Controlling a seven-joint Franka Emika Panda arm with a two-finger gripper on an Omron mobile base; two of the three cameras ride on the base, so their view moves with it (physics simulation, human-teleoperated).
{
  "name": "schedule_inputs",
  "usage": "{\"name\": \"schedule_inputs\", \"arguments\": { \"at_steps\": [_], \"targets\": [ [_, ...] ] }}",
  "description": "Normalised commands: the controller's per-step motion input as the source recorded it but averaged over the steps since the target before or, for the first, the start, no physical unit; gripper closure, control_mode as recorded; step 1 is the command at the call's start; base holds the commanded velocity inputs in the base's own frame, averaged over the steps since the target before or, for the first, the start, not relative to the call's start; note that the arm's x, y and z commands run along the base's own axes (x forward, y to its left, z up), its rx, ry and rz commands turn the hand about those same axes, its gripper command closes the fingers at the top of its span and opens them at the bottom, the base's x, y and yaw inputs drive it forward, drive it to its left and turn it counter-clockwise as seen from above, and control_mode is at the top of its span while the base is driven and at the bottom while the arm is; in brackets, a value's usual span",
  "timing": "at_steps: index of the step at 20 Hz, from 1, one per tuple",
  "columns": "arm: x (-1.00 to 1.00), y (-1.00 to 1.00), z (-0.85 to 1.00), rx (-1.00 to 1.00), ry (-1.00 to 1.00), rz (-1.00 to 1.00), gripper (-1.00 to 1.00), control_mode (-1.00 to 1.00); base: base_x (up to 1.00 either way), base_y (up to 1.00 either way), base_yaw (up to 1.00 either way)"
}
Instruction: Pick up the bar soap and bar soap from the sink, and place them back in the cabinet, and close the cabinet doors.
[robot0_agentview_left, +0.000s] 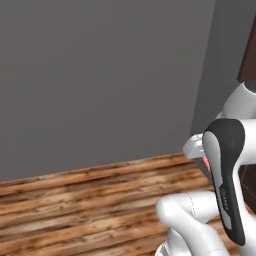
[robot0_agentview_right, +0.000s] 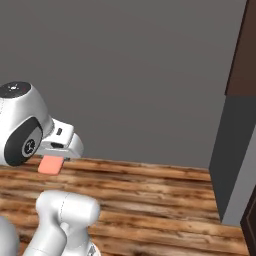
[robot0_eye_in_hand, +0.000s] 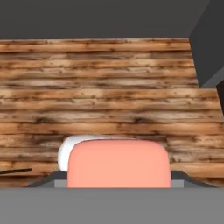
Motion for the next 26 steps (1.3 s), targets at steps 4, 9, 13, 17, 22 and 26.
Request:
{"name": "schedule_inputs", "arguments": {
  "at_steps": [4, 9, 13, 17, 22, 26],
  "targets": [
    [0.0, 0.0, 0.0, 0.0, 0.0, 0.0, 1.0, 1.0, 0.68, -0.14, -0.05],
    [0.0, 0.0, 0.0, 0.0, 0.0, 0.0, 1.0, 1.0, 0.66, -0.12, -0.1],
    [0.0, 0.0, 0.0, 0.0, 0.0, 0.0, 1.0, 1.0, 0.56, -0.17, -0.2],
    [0.0, 0.0, 0.0, 0.0, 0.0, 0.0, 1.0, 1.0, 0.34, -0.08, -0.45],
    [0.0, 0.0, 0.0, 0.0, 0.0, 0.0, 1.0, 1.0, 0.29, 0.0, -0.55],
    [0.0, 0.0, 0.0, 0.0, 0.0, 0.0, 1.0, 1.0, 0.26, 0.0, -0.61]
  ]
}}
